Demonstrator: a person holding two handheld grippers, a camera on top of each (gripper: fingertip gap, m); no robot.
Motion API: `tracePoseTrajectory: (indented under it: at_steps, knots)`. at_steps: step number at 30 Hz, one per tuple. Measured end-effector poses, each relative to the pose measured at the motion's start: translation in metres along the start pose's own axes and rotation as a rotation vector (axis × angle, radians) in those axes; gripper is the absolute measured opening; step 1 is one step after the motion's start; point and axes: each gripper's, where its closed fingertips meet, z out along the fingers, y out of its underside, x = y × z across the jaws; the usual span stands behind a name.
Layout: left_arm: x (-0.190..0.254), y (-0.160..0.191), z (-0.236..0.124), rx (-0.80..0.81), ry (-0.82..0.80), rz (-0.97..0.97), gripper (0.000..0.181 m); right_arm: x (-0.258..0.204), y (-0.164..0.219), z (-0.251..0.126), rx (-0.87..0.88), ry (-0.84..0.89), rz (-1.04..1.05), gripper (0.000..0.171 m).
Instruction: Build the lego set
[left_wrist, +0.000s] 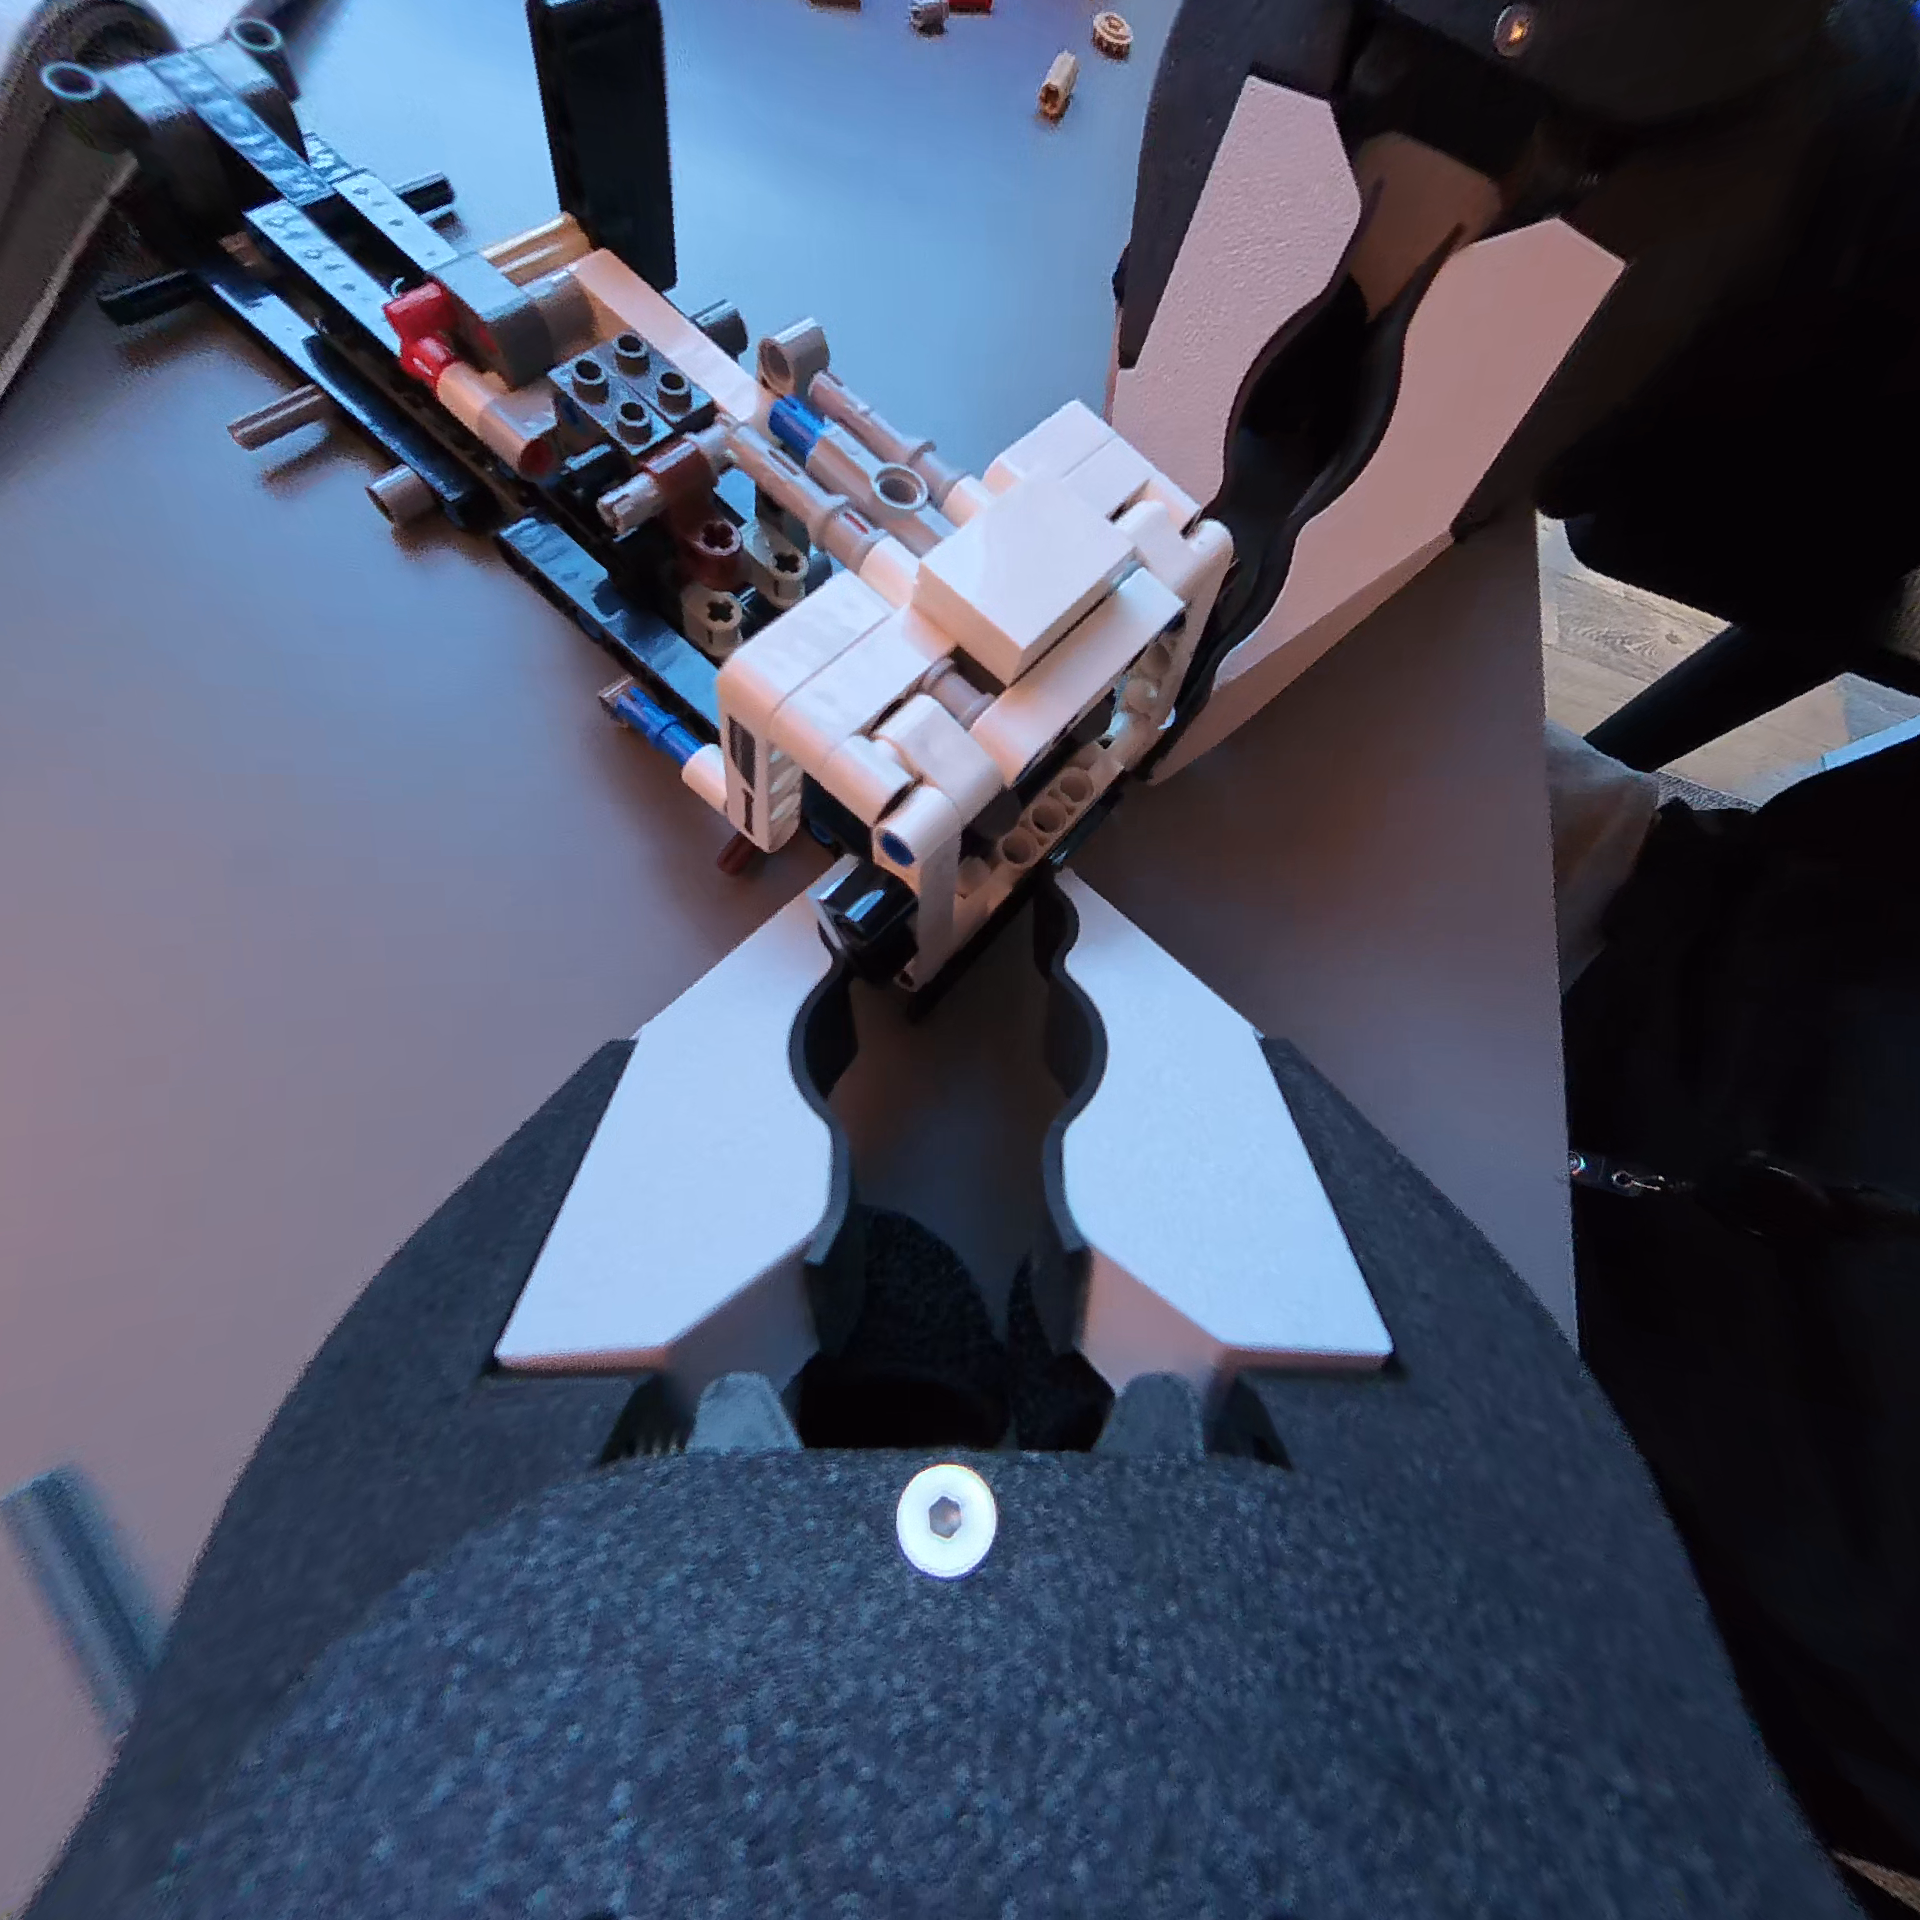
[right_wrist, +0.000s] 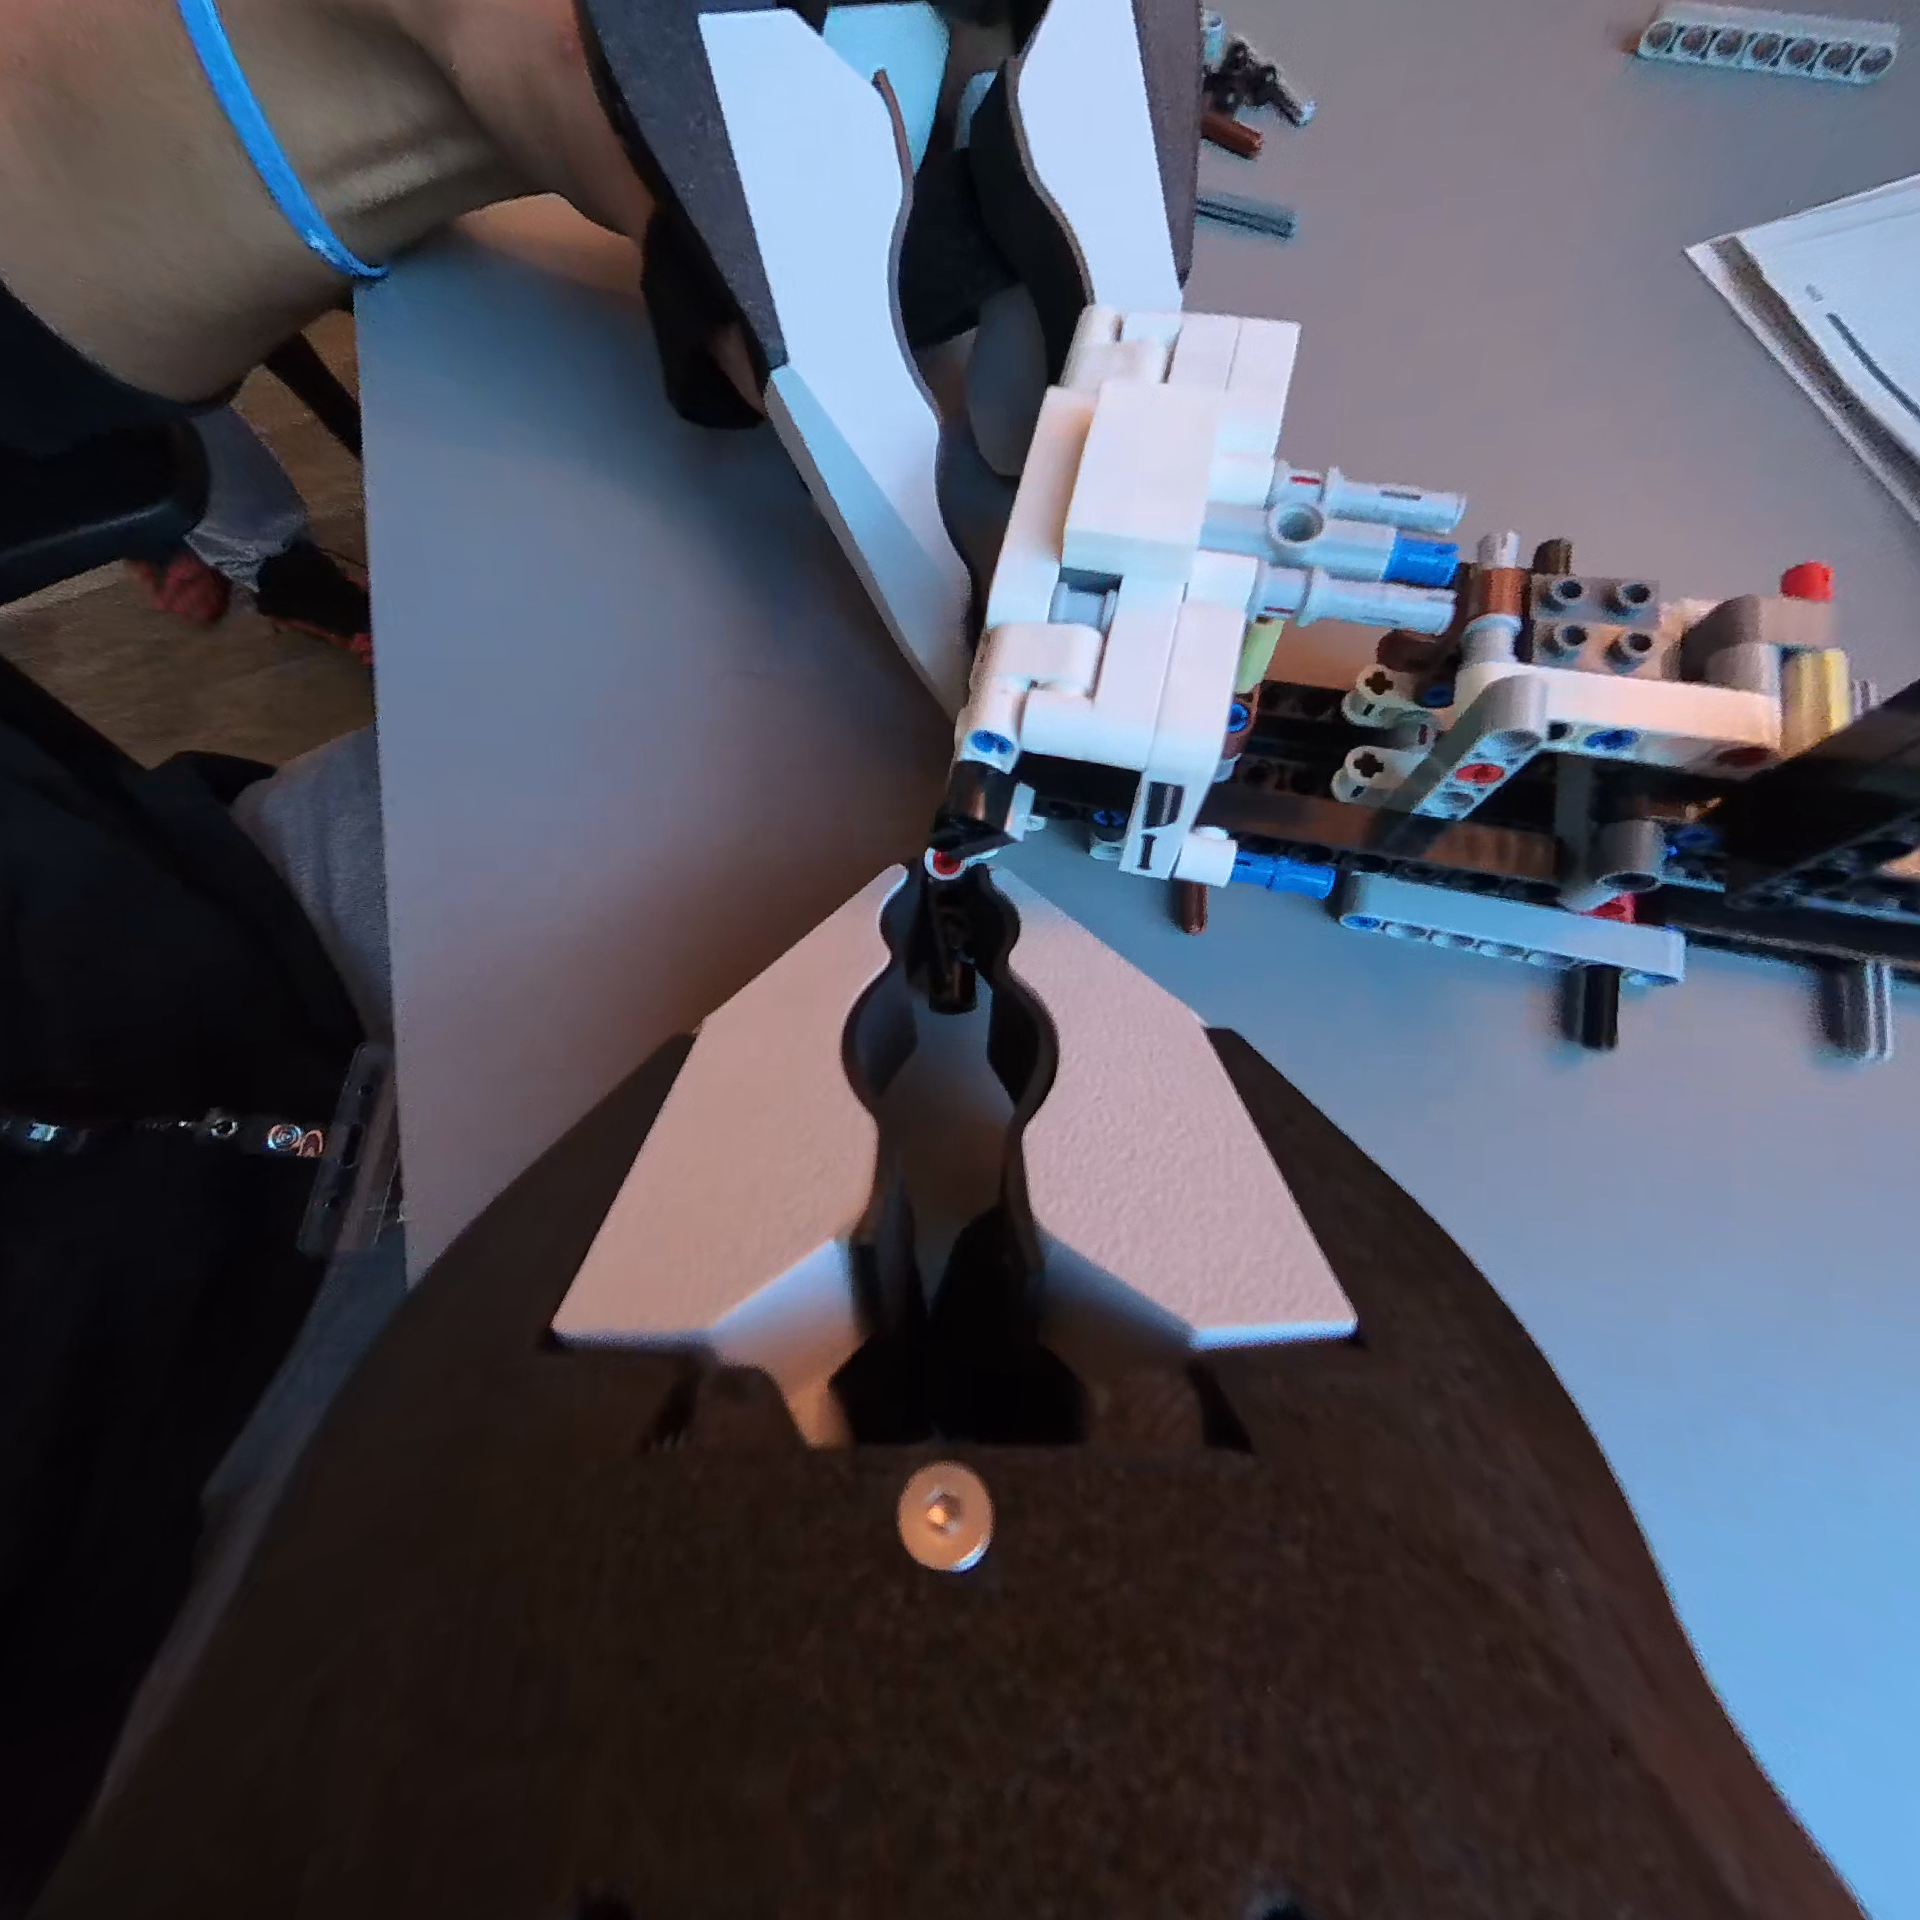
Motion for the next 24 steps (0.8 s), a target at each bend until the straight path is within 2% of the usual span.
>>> tracePoseTrajectory:
  at_steps: [8, 20, 24]
  knots:
    - [0.0005, -0.0003, -0.0003, 0.002, 0.001, 0.001, 0.03, -0.0005, -0.0004, 0.0007, -0.007, -0.077, 0.025, 0.006]
    - [-0.0014, -0.0022, 0.0005, 0.013, -0.022, -0.028, 0.029, 0.0037, -0.0008, 0.0016, 0.0, 0.069, -0.015, 0.007]
    - [-0.0006, -0.0026, 0.0011, 0.014, -0.024, -0.027, 0.028, 0.0039, -0.0003, 0.0012, -0.002, 0.015, 0.02, 0.007]
